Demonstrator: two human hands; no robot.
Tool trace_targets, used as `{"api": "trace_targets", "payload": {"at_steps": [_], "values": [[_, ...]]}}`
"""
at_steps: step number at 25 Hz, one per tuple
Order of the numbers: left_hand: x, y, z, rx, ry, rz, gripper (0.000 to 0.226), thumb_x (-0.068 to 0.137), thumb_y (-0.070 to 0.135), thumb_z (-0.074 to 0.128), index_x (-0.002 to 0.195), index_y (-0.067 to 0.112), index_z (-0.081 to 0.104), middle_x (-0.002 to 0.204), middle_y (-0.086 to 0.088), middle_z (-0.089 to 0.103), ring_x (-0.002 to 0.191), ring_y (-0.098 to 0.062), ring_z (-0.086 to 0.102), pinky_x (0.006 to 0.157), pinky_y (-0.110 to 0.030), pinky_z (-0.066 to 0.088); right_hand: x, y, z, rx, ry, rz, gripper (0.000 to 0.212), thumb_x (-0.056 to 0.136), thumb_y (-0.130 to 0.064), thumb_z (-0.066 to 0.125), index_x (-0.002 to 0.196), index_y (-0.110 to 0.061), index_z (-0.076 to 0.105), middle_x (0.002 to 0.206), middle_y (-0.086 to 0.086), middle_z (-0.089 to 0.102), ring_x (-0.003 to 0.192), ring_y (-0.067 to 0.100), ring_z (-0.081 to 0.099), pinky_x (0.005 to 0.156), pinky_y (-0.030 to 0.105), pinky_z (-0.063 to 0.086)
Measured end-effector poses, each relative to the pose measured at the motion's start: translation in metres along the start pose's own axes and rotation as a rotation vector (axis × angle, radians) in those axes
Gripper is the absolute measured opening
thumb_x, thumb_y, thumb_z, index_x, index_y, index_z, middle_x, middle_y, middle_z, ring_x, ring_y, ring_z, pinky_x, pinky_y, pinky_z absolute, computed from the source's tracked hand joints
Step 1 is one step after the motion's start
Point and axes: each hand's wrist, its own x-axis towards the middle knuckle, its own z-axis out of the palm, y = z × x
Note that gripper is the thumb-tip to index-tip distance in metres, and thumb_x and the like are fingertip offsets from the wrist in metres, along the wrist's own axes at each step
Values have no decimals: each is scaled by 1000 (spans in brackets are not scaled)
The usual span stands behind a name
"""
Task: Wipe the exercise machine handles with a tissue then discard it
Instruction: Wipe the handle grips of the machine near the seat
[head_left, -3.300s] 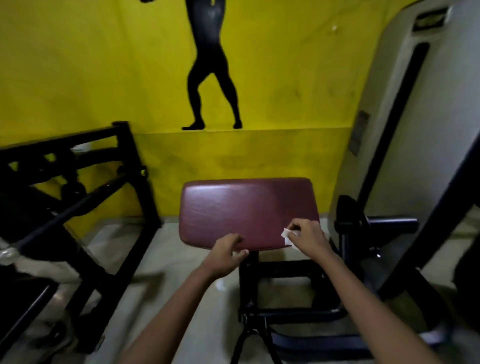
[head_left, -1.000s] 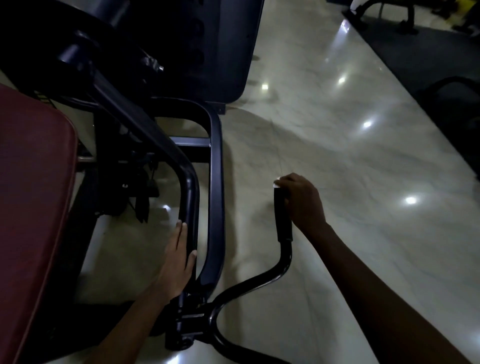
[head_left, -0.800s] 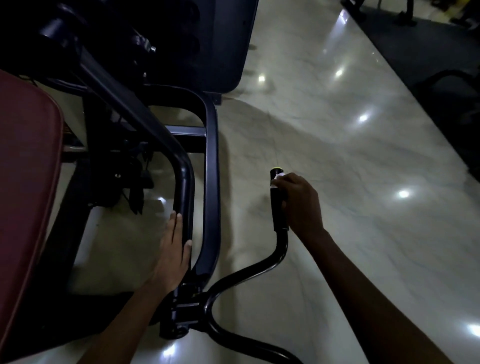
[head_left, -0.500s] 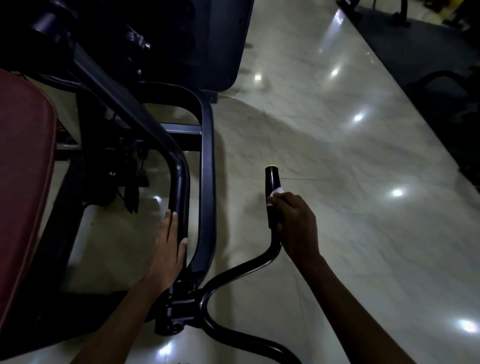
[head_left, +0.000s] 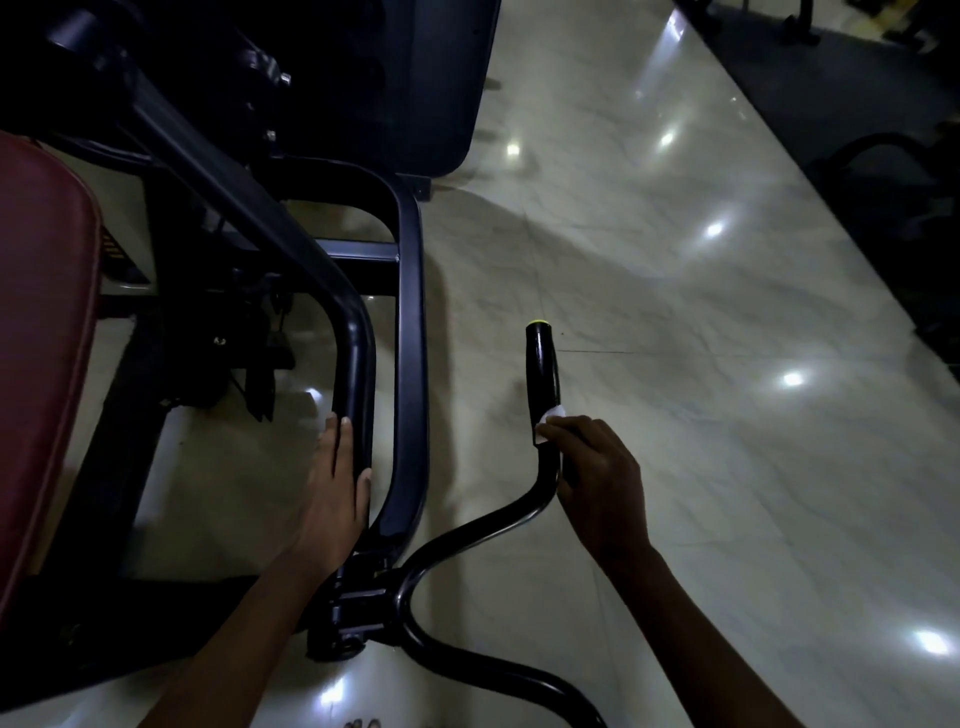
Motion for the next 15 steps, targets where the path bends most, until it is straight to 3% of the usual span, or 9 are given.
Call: {"api": "trace_targets", "payload": {"at_steps": [2, 4, 7, 11, 15], "values": [[0, 3, -1, 5, 6, 0, 65, 99, 42, 22, 150, 3, 13, 158, -13, 8, 145, -27, 14, 115, -37, 21, 23, 1, -4, 70, 67, 70, 39, 69, -9, 41, 92, -6, 72, 94, 6, 69, 83, 26, 65, 66, 32, 52], [-1, 3, 0, -4, 10, -10, 61, 101, 37, 24, 150, 2, 13, 158, -13, 7, 145, -28, 14, 115, -39, 23, 64, 12, 4, 87, 95, 118, 43, 67, -11, 36, 89, -6, 73, 87, 10, 69, 79, 29, 65, 65, 33, 50], [-1, 4, 0, -19, 27, 3, 69, 95, 43, 21, 149, 2, 16, 158, -14, 10, 144, -31, 19, 114, -40, 25, 111, 29, 25, 15, -1, 90, 30, 64, -2, 50, 84, -4, 74, 82, 15, 69, 75, 34, 65, 63, 31, 47], [-1, 3, 2, -19, 31, 6, 72, 93, 46, 16, 150, 4, 14, 159, -12, 7, 145, -29, 16, 114, -39, 23, 109, 39, 35, -5, -30, 56, 31, 61, 4, 62, 86, -7, 75, 82, 13, 70, 74, 32, 66, 62, 21, 38], [-2, 3, 2, -6, 30, 18, 71, 93, 46, 16, 150, 4, 14, 159, -11, 6, 145, -26, 14, 114, -35, 20, 97, 33, 34, -2, 5, 71, 32, 62, 8, 67, 88, -8, 75, 85, 11, 70, 73, 33, 66, 61, 29, 49]]}}
